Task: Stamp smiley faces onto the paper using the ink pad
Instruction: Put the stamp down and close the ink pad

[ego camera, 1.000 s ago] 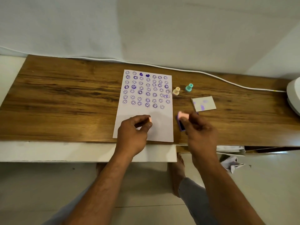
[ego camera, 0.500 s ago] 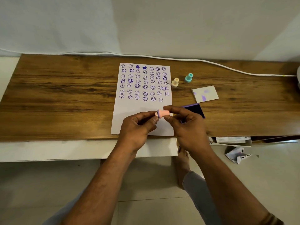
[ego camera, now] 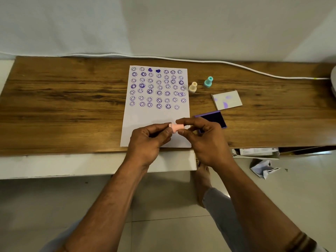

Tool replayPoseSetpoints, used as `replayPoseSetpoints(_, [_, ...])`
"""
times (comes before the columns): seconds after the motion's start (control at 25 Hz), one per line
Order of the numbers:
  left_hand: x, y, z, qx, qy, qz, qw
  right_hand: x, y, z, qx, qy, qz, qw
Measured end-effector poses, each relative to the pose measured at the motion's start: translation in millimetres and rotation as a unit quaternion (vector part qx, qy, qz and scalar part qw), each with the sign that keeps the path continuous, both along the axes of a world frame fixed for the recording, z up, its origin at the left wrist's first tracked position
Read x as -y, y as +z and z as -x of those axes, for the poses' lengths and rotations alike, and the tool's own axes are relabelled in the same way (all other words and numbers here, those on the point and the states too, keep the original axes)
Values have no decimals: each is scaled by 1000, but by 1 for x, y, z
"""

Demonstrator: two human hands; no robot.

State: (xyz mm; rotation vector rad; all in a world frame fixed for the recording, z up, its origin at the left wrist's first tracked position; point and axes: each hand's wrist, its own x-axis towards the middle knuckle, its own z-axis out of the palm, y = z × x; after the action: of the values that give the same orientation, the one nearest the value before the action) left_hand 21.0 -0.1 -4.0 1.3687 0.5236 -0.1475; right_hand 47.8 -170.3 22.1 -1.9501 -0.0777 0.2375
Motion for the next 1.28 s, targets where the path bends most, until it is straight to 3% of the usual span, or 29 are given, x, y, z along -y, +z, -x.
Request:
replayPoseSetpoints(0.24, [0, 4, -4, 14, -2, 13, 1000, 2, 7, -16, 47, -67, 14, 997])
replayPoseSetpoints(0.44, [-6, -2, -3, 11, 30, -28, 999, 28, -6, -78, 139, -156, 248, 946])
replayPoseSetpoints(0.64, [-9, -5, -6, 17, 33, -53, 998, 25, -39, -106, 148, -90, 378, 910])
replayPoseSetpoints(0.8, [-11, -4, -6, 29, 29, -66, 997, 26, -40, -104, 160, -80, 350, 919])
replayPoseSetpoints(0.92, [-15, -2, -7, 33, 47, -59, 997, 47, -26, -112, 135, -181, 272, 935])
replayPoseSetpoints(1.12, [-15, -3, -7, 26, 72, -49, 996, 74, -29, -124, -29, -149, 408, 900])
replayPoseSetpoints(1.28, [-14, -4, -8, 18, 78, -51, 995, 68, -30, -125, -26, -154, 417, 895])
